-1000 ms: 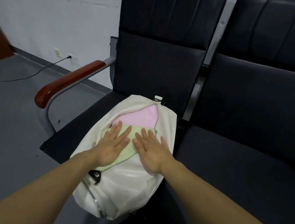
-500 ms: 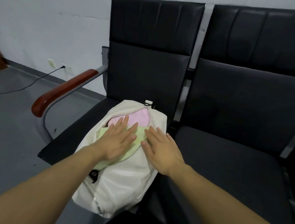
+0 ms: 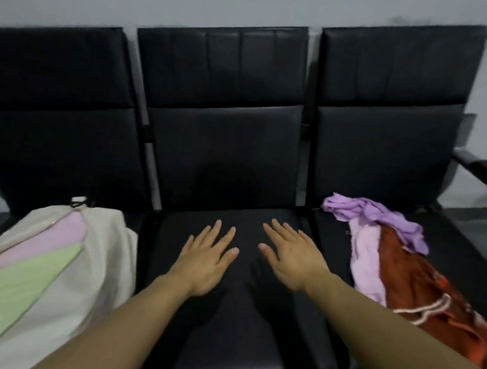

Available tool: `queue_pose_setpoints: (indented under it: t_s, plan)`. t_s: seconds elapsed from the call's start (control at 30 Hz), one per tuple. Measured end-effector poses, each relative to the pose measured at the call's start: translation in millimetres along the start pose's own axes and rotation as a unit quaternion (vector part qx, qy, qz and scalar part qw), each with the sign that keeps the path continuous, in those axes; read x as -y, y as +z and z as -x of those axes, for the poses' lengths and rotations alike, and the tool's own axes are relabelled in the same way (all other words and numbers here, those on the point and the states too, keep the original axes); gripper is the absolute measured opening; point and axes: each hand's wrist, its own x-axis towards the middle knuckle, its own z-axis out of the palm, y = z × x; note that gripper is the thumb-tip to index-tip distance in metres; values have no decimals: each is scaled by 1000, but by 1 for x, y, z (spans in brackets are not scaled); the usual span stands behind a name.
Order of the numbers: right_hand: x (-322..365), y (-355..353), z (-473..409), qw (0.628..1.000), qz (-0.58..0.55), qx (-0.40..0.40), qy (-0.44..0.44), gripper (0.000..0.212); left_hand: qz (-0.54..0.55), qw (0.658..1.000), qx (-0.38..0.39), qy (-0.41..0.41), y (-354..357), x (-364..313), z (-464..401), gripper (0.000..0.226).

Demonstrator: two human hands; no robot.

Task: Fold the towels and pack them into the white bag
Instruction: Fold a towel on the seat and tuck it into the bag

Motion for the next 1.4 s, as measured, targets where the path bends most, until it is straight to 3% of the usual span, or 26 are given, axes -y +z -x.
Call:
queue_pose_setpoints:
  t_s: [0.13, 0.27, 0.5, 0.63, 0.73, 0.87, 0.97, 1.07, 1.17, 1.27, 1.4]
  plan:
    - [-82, -1, 22, 990, -91, -40, 104, 61, 7, 998, 43, 53, 21, -88, -40, 62]
    - [-153, 14, 38, 942, -227, -99, 227, 58, 31, 995, 70, 67, 52, -164, -81, 62]
    - [-241, 59, 70, 898, -190, -114, 380, 51, 82, 987, 114, 73, 130, -256, -136, 60]
    - [-267, 64, 79, 848, -207, -168, 458, 45, 129, 981, 101, 103, 175, -294, -150, 44]
    - [-296, 64, 82, 785, -288, -199, 511, 37, 151, 974, 129, 112, 205, -319, -153, 41]
    - [-319, 73, 89, 741, -367, -228, 515, 32, 137, 982, 103, 83, 228, -337, -157, 49]
    - [-320, 66, 92, 700, -434, -263, 503, 36, 145, 985, 82, 48, 235, -335, -159, 44]
    - [-317, 53, 96, 635, -518, -324, 473, 39, 123, 988, 82, 51, 234, -329, -162, 14]
    - [-314, 42, 99, 570, -585, -367, 446, 31, 130, 986, 78, 65, 231, -322, -163, 24]
    - [-311, 38, 99, 546, -598, -403, 426, 22, 261, 964, 41, 40, 213, -319, -161, 17]
    - [-298, 26, 97, 540, -623, -433, 364, 17, 461, 887, 4, -11, 172, -315, -163, 17]
